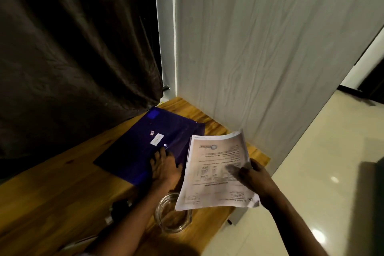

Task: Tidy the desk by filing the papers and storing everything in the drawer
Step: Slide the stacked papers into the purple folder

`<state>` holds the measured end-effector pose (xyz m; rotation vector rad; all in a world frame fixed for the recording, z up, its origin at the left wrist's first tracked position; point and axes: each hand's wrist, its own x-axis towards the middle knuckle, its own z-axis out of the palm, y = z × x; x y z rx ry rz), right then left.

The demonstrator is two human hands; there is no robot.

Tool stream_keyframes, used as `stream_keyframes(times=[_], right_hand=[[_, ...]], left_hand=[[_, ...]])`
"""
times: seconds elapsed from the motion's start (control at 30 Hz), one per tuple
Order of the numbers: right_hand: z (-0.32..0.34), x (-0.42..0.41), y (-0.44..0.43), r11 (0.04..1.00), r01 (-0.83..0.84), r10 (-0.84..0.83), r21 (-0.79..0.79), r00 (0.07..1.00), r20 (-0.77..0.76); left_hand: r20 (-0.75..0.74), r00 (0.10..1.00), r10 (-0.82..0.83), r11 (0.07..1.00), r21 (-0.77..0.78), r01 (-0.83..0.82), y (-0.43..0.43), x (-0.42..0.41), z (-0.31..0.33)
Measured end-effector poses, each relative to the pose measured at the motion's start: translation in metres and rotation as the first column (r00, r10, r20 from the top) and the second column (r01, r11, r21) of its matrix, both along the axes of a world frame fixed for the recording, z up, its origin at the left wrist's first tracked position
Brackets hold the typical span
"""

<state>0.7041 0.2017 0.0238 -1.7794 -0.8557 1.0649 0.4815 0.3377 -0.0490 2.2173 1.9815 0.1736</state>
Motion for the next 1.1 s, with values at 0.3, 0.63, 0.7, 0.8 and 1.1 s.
stream_keyframes(times=[0.3, 0.63, 0.7, 0.8, 1.1], right_hand=[[0.013, -0.021, 0.032, 0.999, 0.038, -0.038, 0.008, 0.999, -0.037], [0.06, -0.034, 0.031, 0.999, -0.032, 0.026, 0.028, 0.984, 0.177], [0.07, -0.034, 0.032, 0.999, -0.04, 0.039, 0.006, 0.982, 0.184], [0.083, -0.038, 0.032, 0.994, -0.092, 0.102, -0.06, 0.977, 0.188], [0.096, -0.047, 0.035, 0.984, -0.146, 0.159, -0.1, 0.979, 0.129]], left_hand=[[0.258, 0.966, -0.001, 1.0, 0.023, -0.005, 0.01, -0.018, 0.014], [0.25, 0.968, 0.018, 0.994, -0.107, 0.009, 0.019, -0.026, 0.014], [0.241, 0.97, 0.002, 0.996, -0.083, 0.019, 0.019, -0.026, 0.012], [0.267, 0.964, 0.003, 0.998, -0.063, 0.015, 0.014, -0.023, 0.017], [0.108, 0.991, -0.077, 0.989, -0.114, 0.089, 0.018, -0.022, 0.02]])
